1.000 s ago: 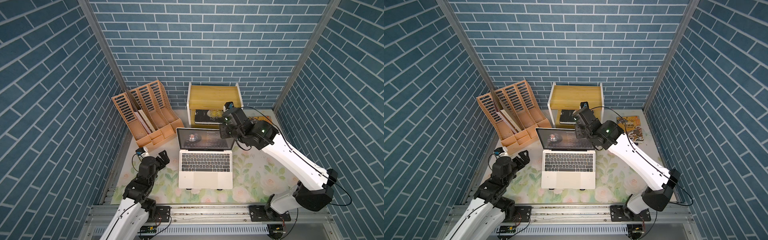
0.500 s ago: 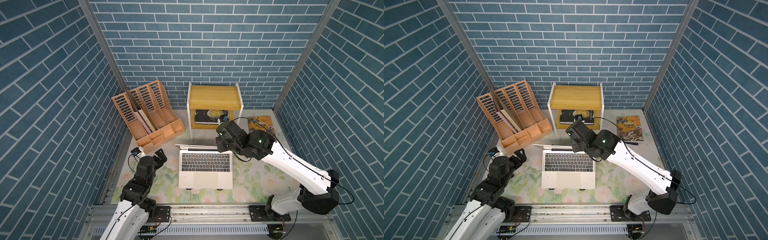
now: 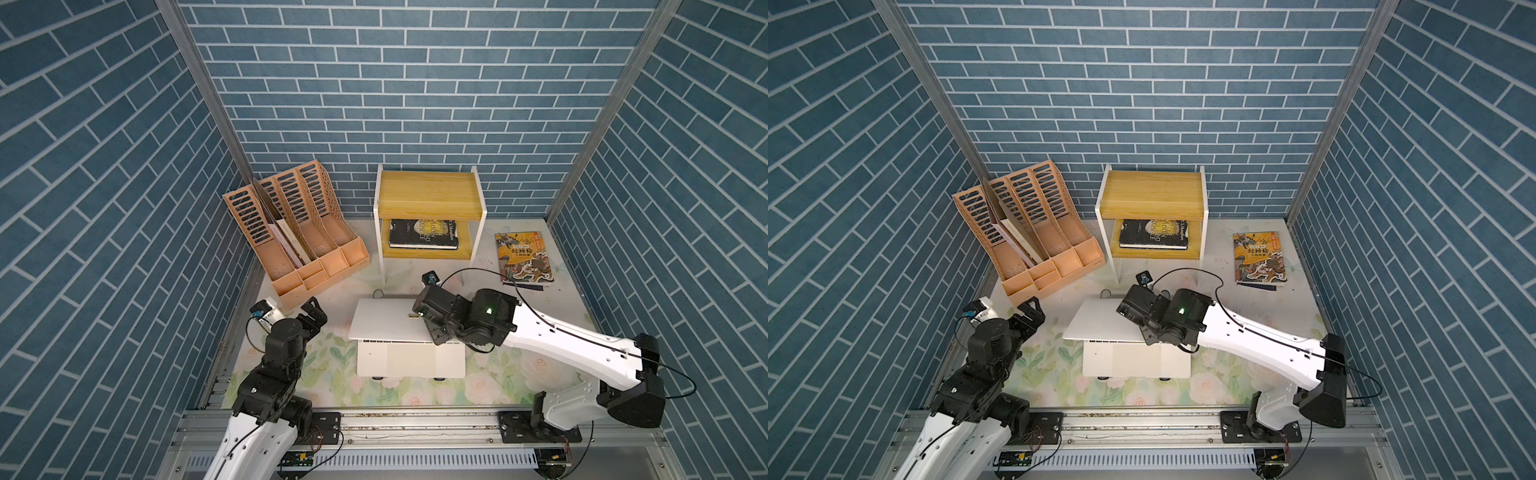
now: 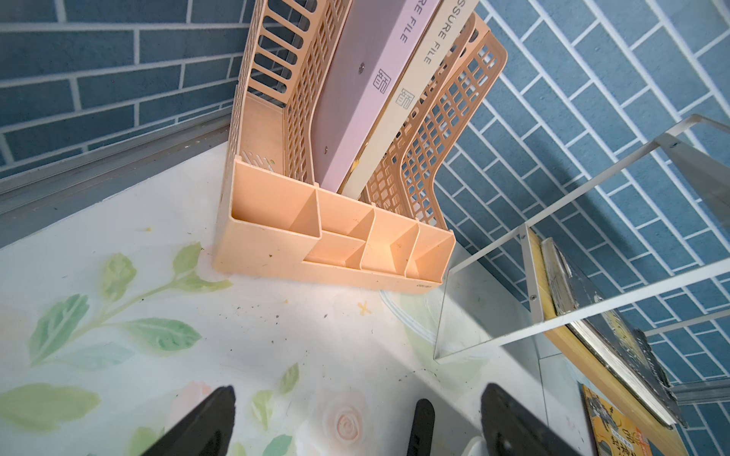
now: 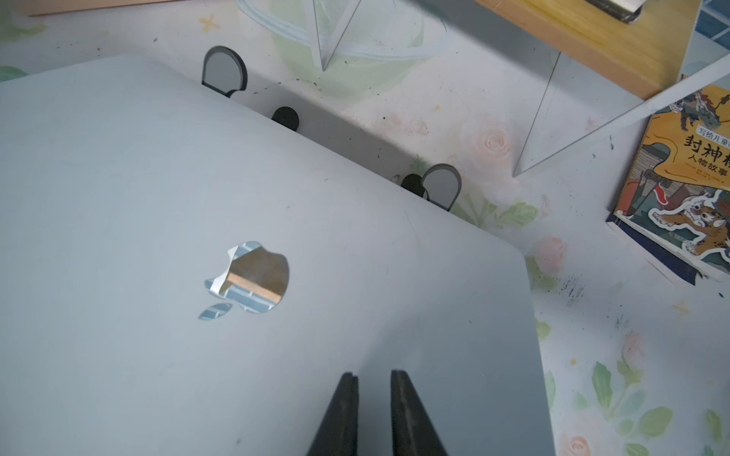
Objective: Close the laptop lid and set it aside
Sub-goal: Close the lid of the laptop.
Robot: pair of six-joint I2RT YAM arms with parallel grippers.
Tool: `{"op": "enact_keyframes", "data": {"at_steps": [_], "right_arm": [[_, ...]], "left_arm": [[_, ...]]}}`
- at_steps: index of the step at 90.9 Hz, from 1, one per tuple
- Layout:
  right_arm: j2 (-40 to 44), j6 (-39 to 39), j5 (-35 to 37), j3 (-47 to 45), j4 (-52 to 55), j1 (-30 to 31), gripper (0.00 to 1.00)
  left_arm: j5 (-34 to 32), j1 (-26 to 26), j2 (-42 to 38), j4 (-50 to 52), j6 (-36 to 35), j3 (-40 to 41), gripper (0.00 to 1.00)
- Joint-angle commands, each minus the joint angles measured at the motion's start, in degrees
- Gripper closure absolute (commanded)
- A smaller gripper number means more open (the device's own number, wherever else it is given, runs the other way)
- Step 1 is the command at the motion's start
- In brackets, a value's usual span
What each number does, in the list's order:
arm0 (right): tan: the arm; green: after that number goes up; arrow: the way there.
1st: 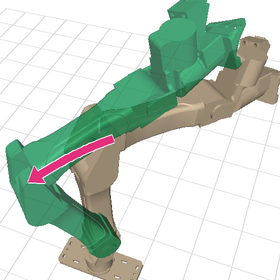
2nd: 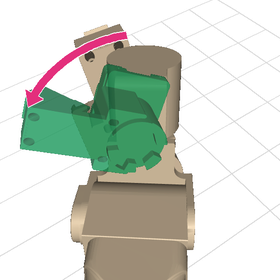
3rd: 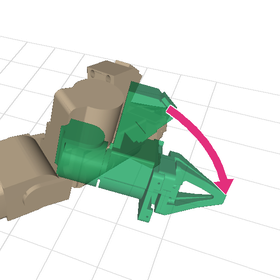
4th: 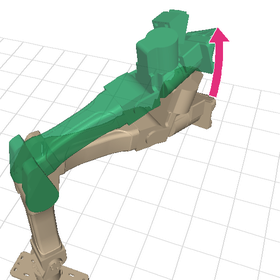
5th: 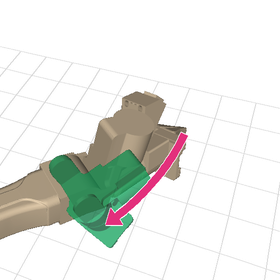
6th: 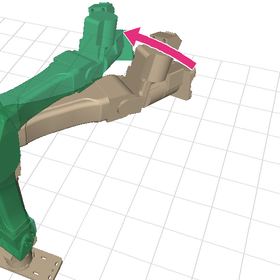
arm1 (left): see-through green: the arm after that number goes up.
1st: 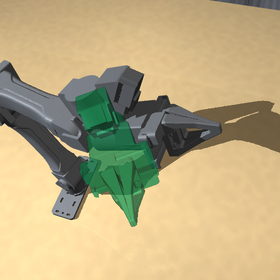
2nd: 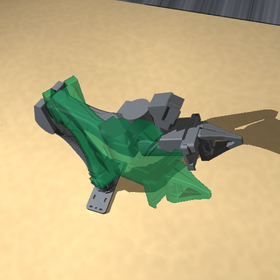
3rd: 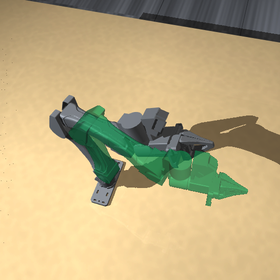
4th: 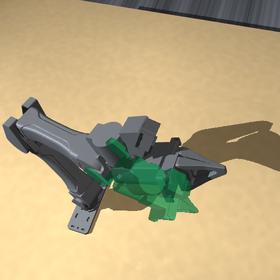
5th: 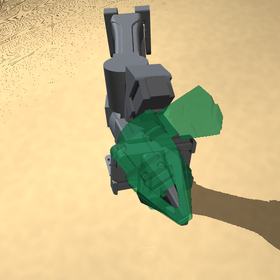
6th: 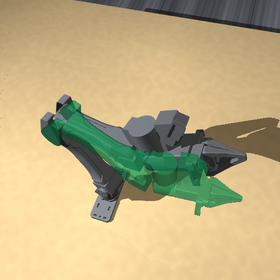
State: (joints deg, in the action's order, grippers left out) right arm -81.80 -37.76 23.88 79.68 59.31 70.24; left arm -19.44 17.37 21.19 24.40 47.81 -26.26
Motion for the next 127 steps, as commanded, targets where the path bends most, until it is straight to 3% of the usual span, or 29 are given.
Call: {"op": "enact_keyframes", "data": {"at_steps": [1, 28, 45, 86, 105, 113, 127], "right_arm": [[2.49, -1.89, -2.14, -5.04, -3.93, 0.7, 0.8], [6.96, -2.68, -3.48, -22.77, -23.33, 0.61, 0.79], [7.53, -3.24, -3.31, -29.97, -31.76, 0.3, 0.78], [9.44, -3.07, -5.5, -39.73, -41.1, -3.42, 0.76], [15.78, -2.25, -5.86, -42.29, -43.46, -4.29, 0.75], [20.3, -2.1, -4.83, -43.48, -43.62, -4.8, 0.67], [30.2, -2.32, -3.55, -46.73, -43.07, -7.2, 0.39]], "left_arm": [[1.07, 0.3, -0.93, 0.19, -0.68, -0.73, 0.0], [18.77, 0.3, -1.11, -11.67, -5.96, 3.97, 0.0], [24.85, 0.3, 2.67, -14.81, -7.18, 5.35, 0.0], [30.04, 0.39, 9.29, -19.17, -8.0, 9.58, 0.0], [30.11, 0.41, 8.83, -20.05, -8.21, 10.94, 0.0], [30.39, 0.48, 8.49, -19.85, -8.52, 11.13, 0.0], [31.07, 0.48, 7.53, -19.8, -8.83, 12.14, 0.0]]}}
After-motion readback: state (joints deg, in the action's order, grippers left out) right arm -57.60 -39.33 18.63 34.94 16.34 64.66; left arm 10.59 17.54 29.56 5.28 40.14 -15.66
